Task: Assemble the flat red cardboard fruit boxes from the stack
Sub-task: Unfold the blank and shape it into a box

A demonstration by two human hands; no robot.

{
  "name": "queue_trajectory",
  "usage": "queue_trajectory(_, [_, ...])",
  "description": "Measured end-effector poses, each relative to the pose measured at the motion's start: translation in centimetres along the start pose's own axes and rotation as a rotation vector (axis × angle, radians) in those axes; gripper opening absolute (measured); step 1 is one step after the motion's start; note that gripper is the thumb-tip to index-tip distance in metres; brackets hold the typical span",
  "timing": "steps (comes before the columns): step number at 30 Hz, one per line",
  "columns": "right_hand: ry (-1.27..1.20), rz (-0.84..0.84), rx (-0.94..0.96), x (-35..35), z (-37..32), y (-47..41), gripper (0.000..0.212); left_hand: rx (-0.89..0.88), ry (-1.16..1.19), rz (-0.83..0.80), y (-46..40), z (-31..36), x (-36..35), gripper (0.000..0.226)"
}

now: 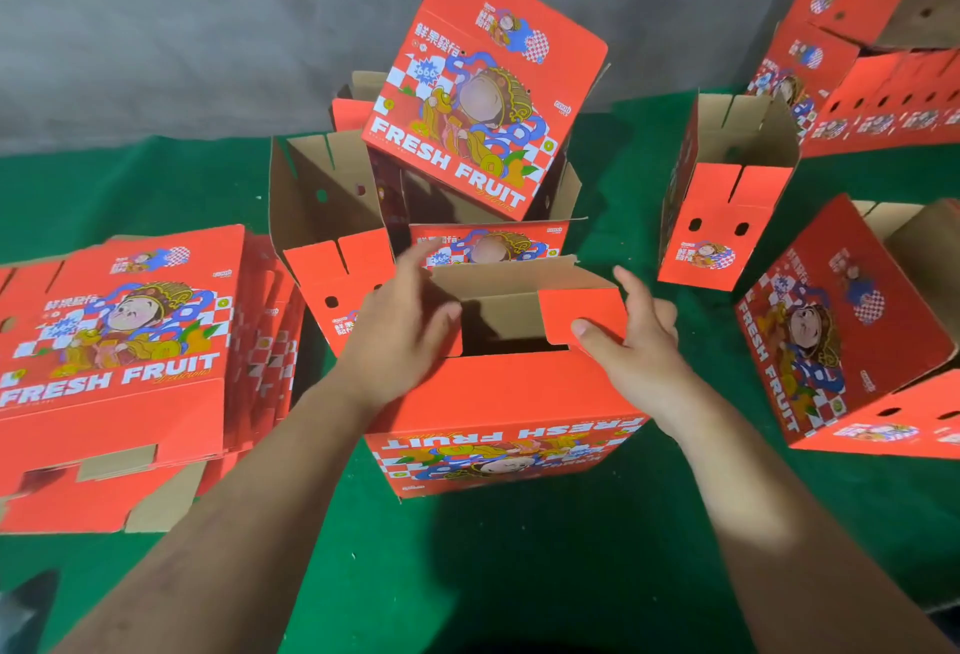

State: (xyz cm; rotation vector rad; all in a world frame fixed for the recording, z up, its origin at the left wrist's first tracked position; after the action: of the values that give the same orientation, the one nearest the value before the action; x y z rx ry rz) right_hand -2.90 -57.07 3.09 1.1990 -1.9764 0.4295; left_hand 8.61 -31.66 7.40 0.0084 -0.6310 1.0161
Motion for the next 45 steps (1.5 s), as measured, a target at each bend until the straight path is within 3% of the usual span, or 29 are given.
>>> queue_trajectory(2, [0.081,-0.048,0.032,-0.4,-0.2,0.0,0.078,-0.017,-0.334,-0.002,0.4,0.4,-0.8,0.077])
queue_trajectory(3, [0.087,-0.047,0.049,-0.3,-0.2,0.0,0.079,-0.043,-0.356,-0.01,0.4,0.6,-0.8,0.072])
queue_trajectory(6, [-0.008,-0.024,0.112,-0.2,-0.5,0.3,0.062,-0.006,0.108,-0.151,0.4,0.0,-0.2,0.042])
queue_trajectory(8, [-0.145,-0.007,0.084,-0.1,-0.6,0.5,0.041,0.258,0.494,-0.096,0.1,-2.0,0.4,0.035])
queue_trajectory(9, [-0.201,-0.001,0.051,0.0,-0.4,0.5,0.044,0.373,0.53,-0.072,0.5,-2.9,0.4,0.028])
queue_trajectory(10, [-0.225,-0.006,0.039,0.2,-0.3,0.4,0.052,0.382,0.441,-0.079,1.2,-3.3,0.5,0.024])
queue_trajectory(12, [-0.114,-0.053,0.048,0.2,-0.5,0.6,0.06,0.258,0.13,-0.145,2.3,-3.7,0.3,0.038])
queue_trajectory(15, [0.251,-0.121,0.047,-0.6,-1.3,0.7,0.098,0.391,-0.099,-0.089,2.6,-3.8,0.1,0.092])
queue_trajectory(17, [0.489,-0.068,-0.011,-1.0,-1.7,0.6,0.1,0.502,-0.347,-0.027,2.4,-3.1,-0.7,0.092])
queue_trajectory(18, [0.547,-0.045,-0.029,-1.0,-1.7,0.5,0.098,0.477,-0.416,-0.023,2.1,-2.4,-1.3,0.089])
queue_trajectory(19, [0.531,-0.043,-0.038,-0.8,-1.4,0.4,0.093,0.434,-0.372,-0.025,2.1,-1.5,-1.7,0.087])
queue_trajectory(21, [0.309,-0.069,-0.056,-0.1,-0.8,0.5,0.083,0.469,0.004,0.077,2.6,-1.6,-1.3,0.088])
queue_trajectory(23, [0.062,-0.063,-0.044,1.1,-0.7,0.4,0.074,0.713,0.496,0.285,4.1,-2.6,-0.1,0.084])
queue_trajectory(24, [0.014,-0.044,-0.032,1.7,-0.8,0.6,0.068,0.866,0.763,0.321,5.0,-3.1,-0.7,0.072])
queue_trajectory(26, [0.006,0.014,-0.029,2.7,-0.9,0.9,0.058,0.989,0.999,0.352,6.3,-3.5,-1.8,0.05])
queue_trajectory(29, [-0.065,0.19,0.008,5.1,-0.7,1.7,0.053,0.889,0.982,0.452,6.5,-3.7,-2.4,0.014])
queue_trajectory(31, [-0.181,0.302,-0.009,6.6,0.3,2.1,0.038,0.87,1.046,0.393,6.5,-3.4,-3.7,0.044])
queue_trajectory(32, [-0.236,0.324,-0.046,7.0,1.1,2.2,0.026,0.899,1.102,0.307,6.6,-2.9,-4.8,0.049])
queue_trajectory(33, [-0.313,0.289,-0.089,6.8,1.8,2.2,0.021,0.925,1.114,0.227,6.9,-2.5,-5.9,0.047])
queue_trajectory(34, [-0.405,0.213,-0.127,6.4,2.5,2.2,0.029,0.912,1.094,0.195,7.1,-2.6,-6.7,0.043])
queue_trajectory(37, [-0.609,-0.069,-0.214,5.3,4.2,2.4,0.052,0.764,0.998,0.252,7.6,-2.7,-7.3,0.042])
queue_trajectory(41, [-0.84,-0.453,-0.277,4.2,7.1,4.4,0.053,0.609,1.051,0.206,7.4,-2.6,-8.1,0.058])
queue_trajectory(45, [-0.829,-0.493,-0.257,3.5,11.9,5.3,0.083,0.435,1.016,0.033,6.4,-1.6,-9.0,0.064])
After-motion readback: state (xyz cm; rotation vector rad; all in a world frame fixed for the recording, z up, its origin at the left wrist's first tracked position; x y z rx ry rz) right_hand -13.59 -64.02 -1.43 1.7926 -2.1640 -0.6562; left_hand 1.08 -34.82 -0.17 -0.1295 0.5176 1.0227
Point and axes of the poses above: each hand's wrist, its own y-axis away from the middle knuckle, its own x-axis out of the back of the hand, z = x × y, the point moved 7 cm from there along -y, towards the middle knuckle, and after that the axes turned 14 degrees about y, right-handed, at the moved point
